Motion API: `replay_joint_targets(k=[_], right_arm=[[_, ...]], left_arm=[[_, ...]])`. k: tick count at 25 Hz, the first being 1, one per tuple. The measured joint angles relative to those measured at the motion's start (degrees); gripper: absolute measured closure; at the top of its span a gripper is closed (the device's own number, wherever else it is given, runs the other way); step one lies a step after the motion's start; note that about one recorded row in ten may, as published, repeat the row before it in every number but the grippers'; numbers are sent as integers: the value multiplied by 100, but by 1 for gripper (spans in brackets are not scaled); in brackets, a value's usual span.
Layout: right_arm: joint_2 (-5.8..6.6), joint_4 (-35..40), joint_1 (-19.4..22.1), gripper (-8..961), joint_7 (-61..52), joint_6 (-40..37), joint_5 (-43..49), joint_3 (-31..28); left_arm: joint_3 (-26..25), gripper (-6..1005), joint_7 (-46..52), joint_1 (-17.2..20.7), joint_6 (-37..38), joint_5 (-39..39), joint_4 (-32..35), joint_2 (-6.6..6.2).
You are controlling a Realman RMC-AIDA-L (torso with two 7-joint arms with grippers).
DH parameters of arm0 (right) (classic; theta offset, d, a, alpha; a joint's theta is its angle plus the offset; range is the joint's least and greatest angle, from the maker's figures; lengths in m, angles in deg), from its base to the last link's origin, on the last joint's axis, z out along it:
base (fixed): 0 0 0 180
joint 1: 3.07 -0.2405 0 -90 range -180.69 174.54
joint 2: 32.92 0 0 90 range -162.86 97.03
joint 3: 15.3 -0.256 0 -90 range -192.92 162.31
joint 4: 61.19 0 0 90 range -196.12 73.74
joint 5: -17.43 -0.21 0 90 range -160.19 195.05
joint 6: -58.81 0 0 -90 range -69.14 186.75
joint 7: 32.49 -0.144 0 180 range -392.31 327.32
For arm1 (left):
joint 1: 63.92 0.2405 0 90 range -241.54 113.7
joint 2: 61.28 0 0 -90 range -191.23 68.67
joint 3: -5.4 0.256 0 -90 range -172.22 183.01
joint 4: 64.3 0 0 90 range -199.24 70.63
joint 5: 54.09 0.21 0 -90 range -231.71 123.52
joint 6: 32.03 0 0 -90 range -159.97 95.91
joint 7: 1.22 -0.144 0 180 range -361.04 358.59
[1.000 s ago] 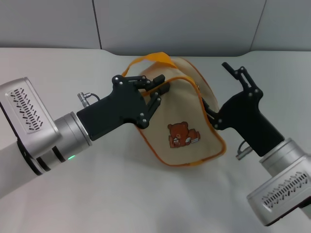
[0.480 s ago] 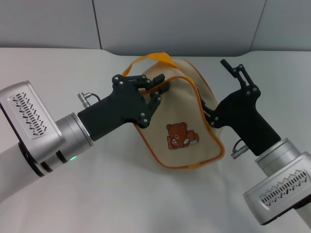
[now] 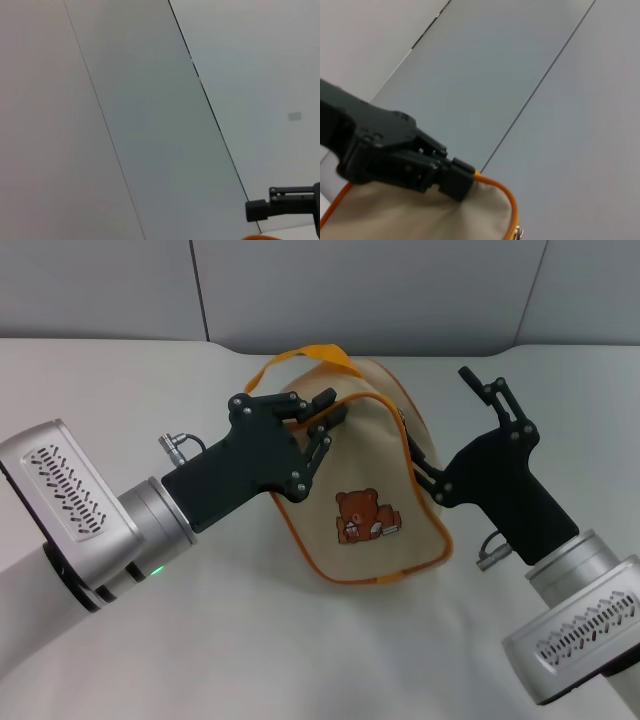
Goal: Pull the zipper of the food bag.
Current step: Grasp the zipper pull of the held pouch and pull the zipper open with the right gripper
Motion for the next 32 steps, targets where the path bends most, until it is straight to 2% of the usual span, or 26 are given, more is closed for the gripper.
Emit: replay_joint_targets(k=[16,17,29,31,32], right_arm=[[0,-128,23,259,50,57,384,-126],[0,-130,31,505,50,75,447,-148],[0,-122,14,936,53,153,466,-110],[1,-119,58,942,53,179,466,-110],[0,-109,217,946,54,174,468,-108]], left_arm=[[-10,902,22,-25,-31,11,-12,-11],[-10,902,28,-28,-31,11,-12,-11],[-10,906,17,-22,-31,-15,-12,-11],[-18,906,21,-21,-31,-15,-16,-11],[-41,907,37,-20,-31,-15,-17,-11]])
